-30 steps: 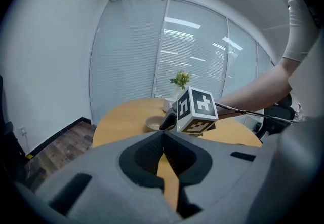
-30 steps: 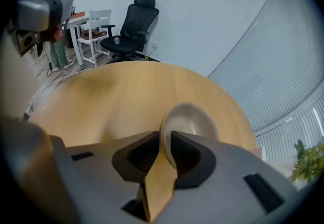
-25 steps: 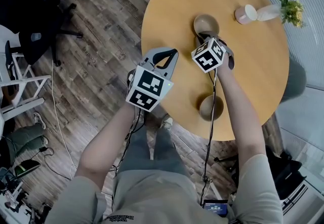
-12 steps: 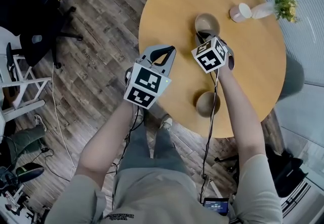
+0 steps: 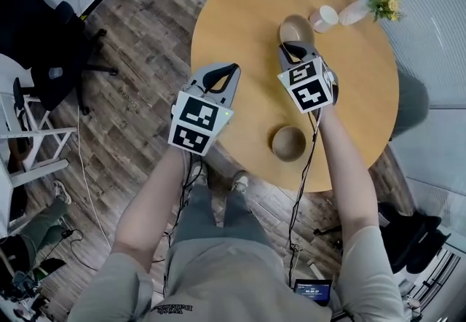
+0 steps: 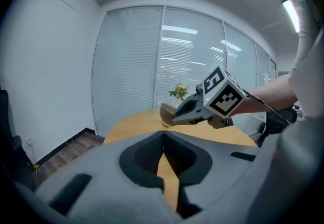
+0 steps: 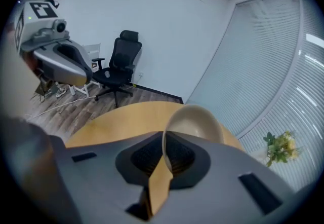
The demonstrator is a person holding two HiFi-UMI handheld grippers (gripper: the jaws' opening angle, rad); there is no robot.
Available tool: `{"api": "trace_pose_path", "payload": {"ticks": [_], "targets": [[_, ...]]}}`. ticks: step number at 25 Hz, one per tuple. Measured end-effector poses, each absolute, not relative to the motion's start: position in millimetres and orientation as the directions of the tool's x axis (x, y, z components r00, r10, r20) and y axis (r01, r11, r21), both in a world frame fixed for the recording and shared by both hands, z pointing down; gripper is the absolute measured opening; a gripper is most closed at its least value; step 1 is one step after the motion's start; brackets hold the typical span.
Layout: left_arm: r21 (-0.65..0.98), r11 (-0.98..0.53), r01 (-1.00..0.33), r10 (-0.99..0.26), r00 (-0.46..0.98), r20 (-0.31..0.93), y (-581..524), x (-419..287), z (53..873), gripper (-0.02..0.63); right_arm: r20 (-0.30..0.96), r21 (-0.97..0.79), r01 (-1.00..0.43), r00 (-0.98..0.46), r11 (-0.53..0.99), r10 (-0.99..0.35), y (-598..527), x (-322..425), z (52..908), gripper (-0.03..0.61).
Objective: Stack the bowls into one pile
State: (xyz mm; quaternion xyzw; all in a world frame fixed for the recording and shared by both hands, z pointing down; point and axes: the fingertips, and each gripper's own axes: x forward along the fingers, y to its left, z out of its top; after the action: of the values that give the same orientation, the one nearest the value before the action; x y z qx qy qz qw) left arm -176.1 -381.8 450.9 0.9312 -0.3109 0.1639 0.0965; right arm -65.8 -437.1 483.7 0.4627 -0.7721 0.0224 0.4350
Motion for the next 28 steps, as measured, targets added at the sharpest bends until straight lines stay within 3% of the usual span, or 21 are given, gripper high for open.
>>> {"api": "trace_pose_path", "payload": {"ticks": [13,28], "targets": [[-0.034,-0.792,-0.61,-0.599,0.766,0.234,-357,-186,343,0.018,0.517,0.304,-0.804,-0.311,0.511,-0.798,-368,-76,352,0.035],[-0.125,-0.791,-0.599,-0.61,0.788,0.08,-287,-196,242,0.018,0.31,0.273,-0.861,-0.343,0.429,-0.887,-261,-72,229,0.035]]}}
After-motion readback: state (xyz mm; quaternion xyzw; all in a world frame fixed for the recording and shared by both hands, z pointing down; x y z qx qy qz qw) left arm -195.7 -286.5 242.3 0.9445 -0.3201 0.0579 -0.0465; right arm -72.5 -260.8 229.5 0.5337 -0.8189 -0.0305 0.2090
